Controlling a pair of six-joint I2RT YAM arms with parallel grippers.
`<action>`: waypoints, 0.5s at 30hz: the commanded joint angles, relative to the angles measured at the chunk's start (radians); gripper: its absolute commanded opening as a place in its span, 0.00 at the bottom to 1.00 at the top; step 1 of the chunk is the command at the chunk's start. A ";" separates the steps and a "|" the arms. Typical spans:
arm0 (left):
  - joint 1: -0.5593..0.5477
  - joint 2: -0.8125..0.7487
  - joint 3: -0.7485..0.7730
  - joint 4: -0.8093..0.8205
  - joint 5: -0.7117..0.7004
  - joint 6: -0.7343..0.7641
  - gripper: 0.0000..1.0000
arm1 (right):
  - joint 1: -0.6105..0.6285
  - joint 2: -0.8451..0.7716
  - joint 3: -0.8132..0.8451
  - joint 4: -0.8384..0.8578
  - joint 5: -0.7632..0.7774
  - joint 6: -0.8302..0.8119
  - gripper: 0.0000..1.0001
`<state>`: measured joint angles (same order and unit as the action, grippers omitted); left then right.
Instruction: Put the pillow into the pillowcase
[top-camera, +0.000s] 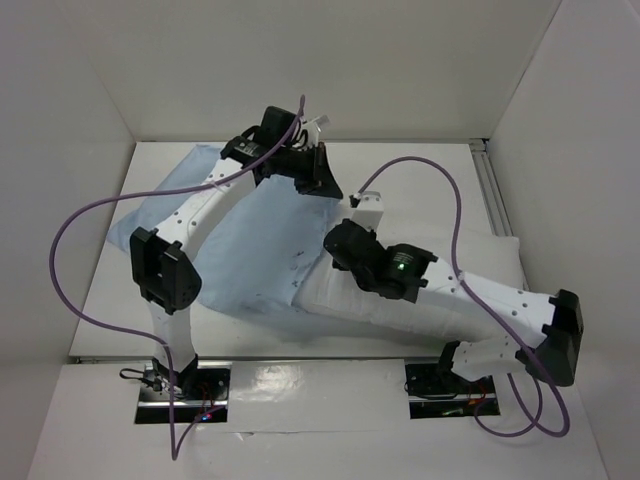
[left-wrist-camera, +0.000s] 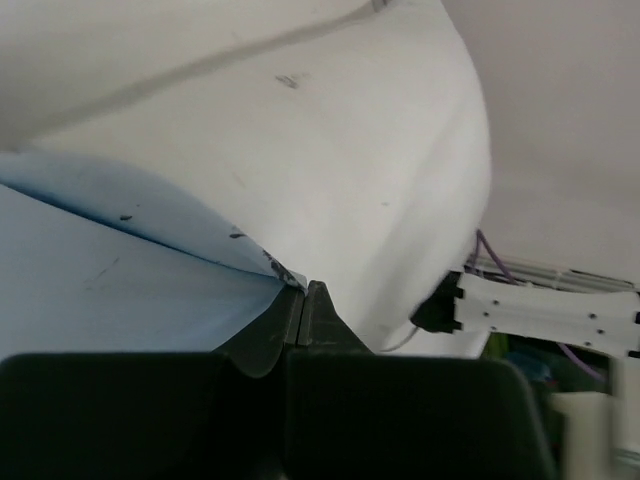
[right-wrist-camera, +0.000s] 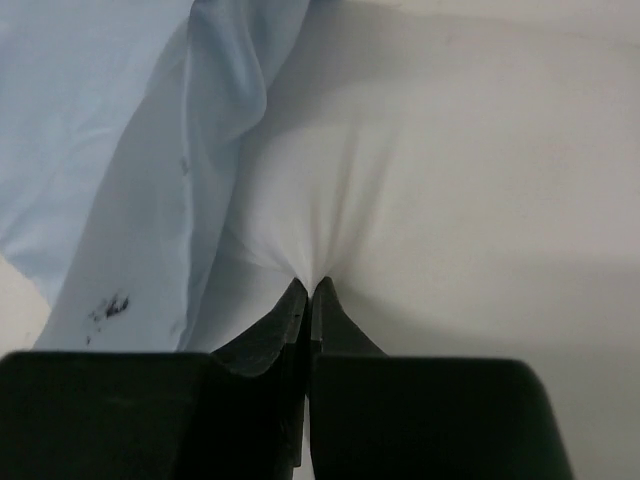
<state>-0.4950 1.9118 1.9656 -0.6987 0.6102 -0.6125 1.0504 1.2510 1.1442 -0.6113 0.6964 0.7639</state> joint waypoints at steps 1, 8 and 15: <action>-0.037 -0.061 -0.046 0.115 0.179 -0.134 0.00 | -0.021 0.053 -0.058 0.243 0.135 0.015 0.00; 0.016 -0.080 -0.059 -0.067 0.083 -0.043 0.73 | -0.076 0.042 -0.123 0.289 0.144 0.014 0.00; 0.016 -0.180 -0.025 -0.288 -0.363 0.122 0.99 | -0.150 0.022 -0.172 0.341 0.077 0.003 0.00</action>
<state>-0.4767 1.8484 1.9396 -0.8852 0.4679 -0.5709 0.9409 1.3064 0.9867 -0.3347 0.7406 0.7650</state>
